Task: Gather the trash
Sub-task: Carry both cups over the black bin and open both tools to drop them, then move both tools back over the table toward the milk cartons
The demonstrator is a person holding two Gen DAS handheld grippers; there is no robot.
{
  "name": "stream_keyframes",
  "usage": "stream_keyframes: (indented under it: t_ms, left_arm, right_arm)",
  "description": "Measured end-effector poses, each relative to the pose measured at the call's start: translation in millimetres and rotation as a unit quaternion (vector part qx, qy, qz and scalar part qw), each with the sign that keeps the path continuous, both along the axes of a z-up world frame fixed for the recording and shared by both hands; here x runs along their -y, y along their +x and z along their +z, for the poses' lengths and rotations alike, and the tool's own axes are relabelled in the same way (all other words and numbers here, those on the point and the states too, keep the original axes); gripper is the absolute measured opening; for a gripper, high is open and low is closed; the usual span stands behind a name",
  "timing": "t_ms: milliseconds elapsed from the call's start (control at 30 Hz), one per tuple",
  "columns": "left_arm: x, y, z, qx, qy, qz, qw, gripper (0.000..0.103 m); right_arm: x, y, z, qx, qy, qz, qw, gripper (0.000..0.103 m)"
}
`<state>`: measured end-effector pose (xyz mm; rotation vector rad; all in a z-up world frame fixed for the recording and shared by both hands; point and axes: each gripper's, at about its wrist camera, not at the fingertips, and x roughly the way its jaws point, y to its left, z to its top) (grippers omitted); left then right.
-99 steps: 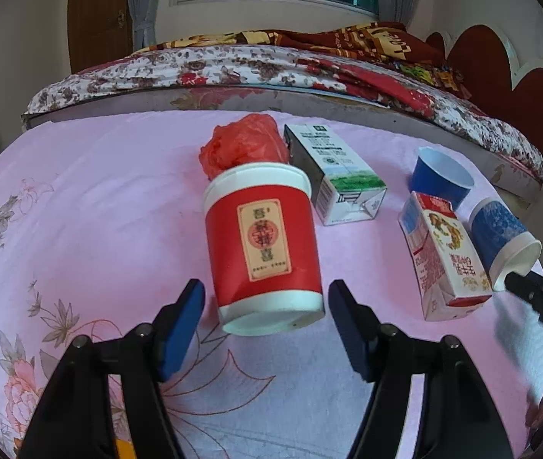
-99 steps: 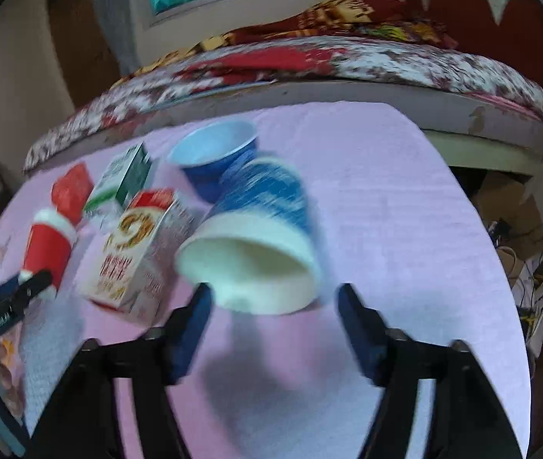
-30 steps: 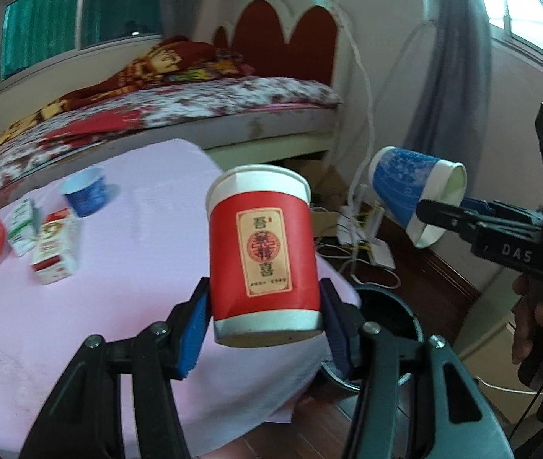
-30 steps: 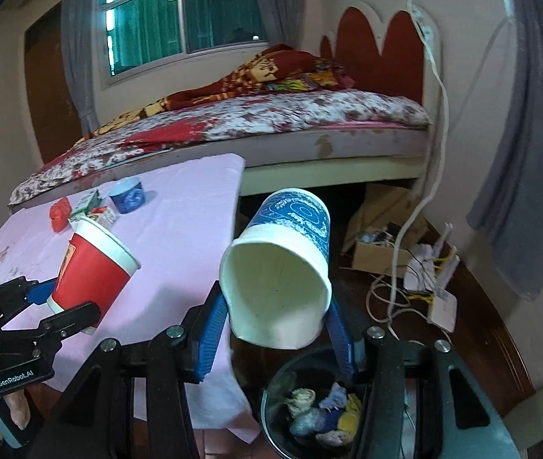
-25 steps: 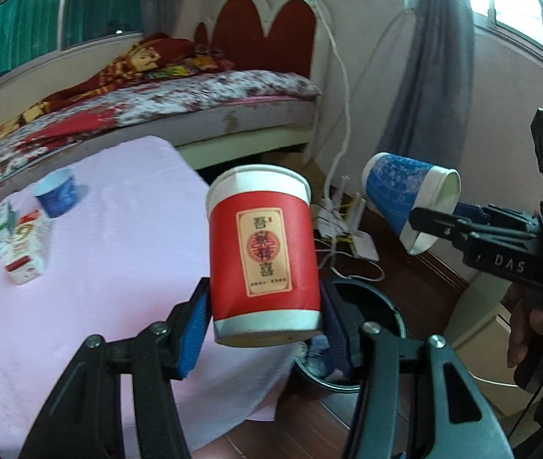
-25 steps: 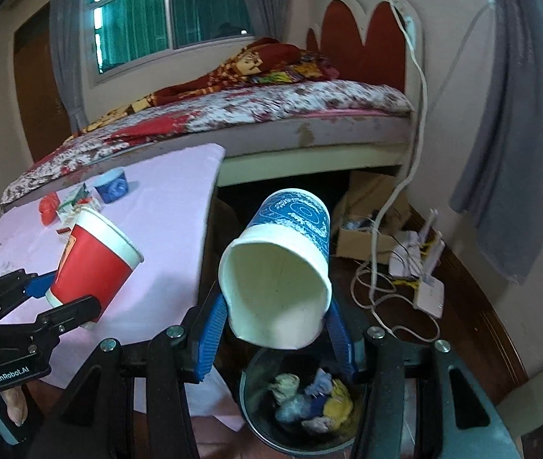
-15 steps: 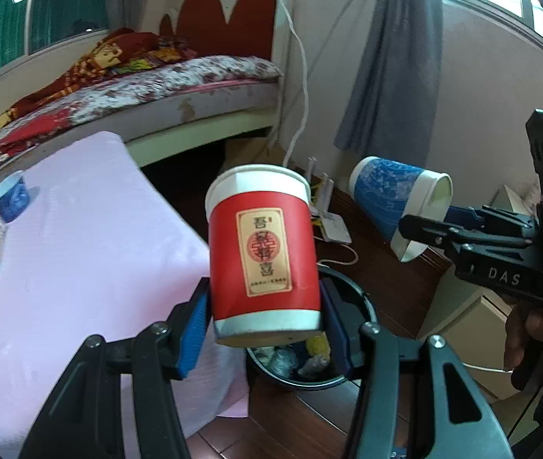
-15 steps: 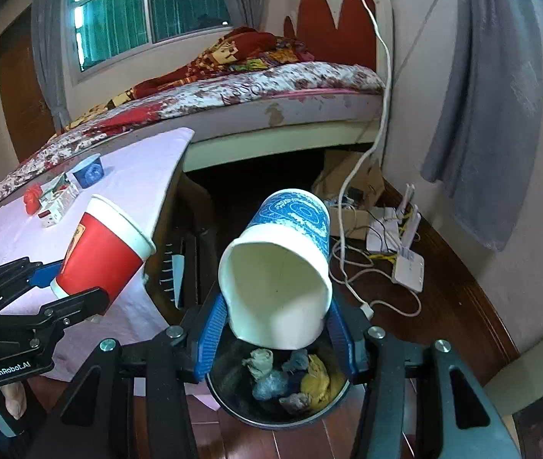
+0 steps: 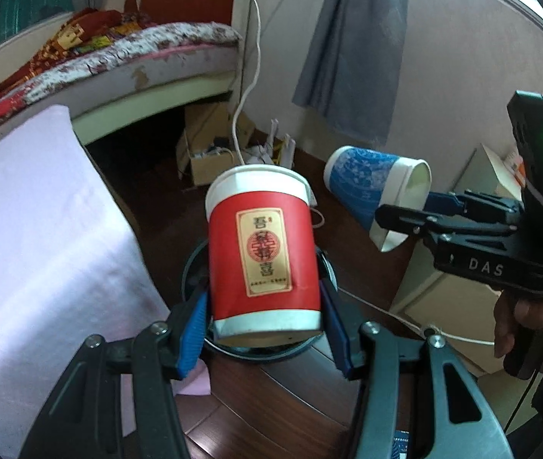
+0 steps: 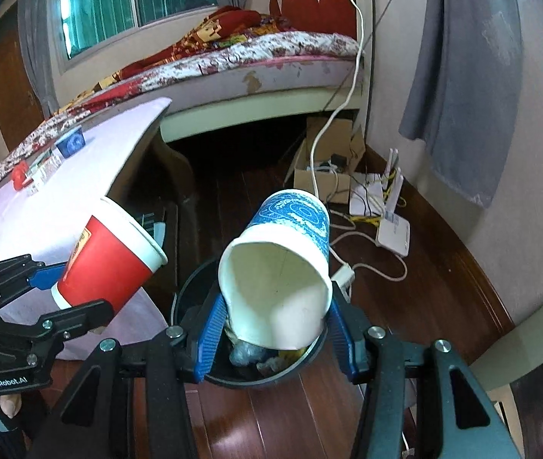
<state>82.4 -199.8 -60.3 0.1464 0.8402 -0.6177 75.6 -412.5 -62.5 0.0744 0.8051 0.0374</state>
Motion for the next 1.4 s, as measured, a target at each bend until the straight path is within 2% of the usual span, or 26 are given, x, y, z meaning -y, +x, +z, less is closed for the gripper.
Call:
stream_keyframes:
  t_ms: [233,400,600,800,833,900,933,967,1200,1333,1400]
  left_arm:
    - [14,3,-23,-0.027,0.008,0.004,0.9996,0.055]
    - [18,15,-53,-0.06,0.014,0.019,0.9979,0.056]
    - [25,33,-90,-0.094,0.025,0.026,0.9949,0.056]
    - [29,48,-113,-0.113,0.031,0.036,0.9925,0.056]
    - [30,49,-116,-0.118,0.03,0.037,0.9919,0.057]
    - [28,54,-121,-0.133,0.019,0.032,0.9904,0.061]
    - [29,55,-124,-0.139,0.02,0.035,0.9895,0.07]
    - [29,57,-127,-0.142,0.026,0.04,0.9887,0.083]
    - [19,40,-123,-0.138,0.045,0.057,0.9878,0.086]
    - [8,25,-102,-0.119,0.041,0.068,0.9897,0.086]
    - [-1,16,-85,-0.105,0.036,0.077,0.9908,0.09]
  right_arm:
    - [9,-4,-28,-0.027,-0.002,0.006,1.0,0.054]
    - [13,-1,-63,-0.06,0.003,0.02,0.998,0.054]
    - [10,20,-106,-0.096,0.006,0.053,0.994,0.055]
    - [5,47,-127,-0.11,0.015,0.092,0.99,0.057]
    - [4,52,-128,-0.111,0.018,0.099,0.989,0.059]
    - [2,63,-129,-0.107,0.021,0.109,0.988,0.072]
    - [2,66,-129,-0.103,0.021,0.106,0.989,0.087]
    - [5,71,-128,-0.101,0.019,0.095,0.99,0.094]
    - [39,75,-110,-0.087,0.046,0.035,0.995,0.094]
    - [42,72,-86,-0.068,0.042,0.015,0.997,0.098]
    - [36,72,-68,-0.056,0.036,0.005,0.998,0.101]
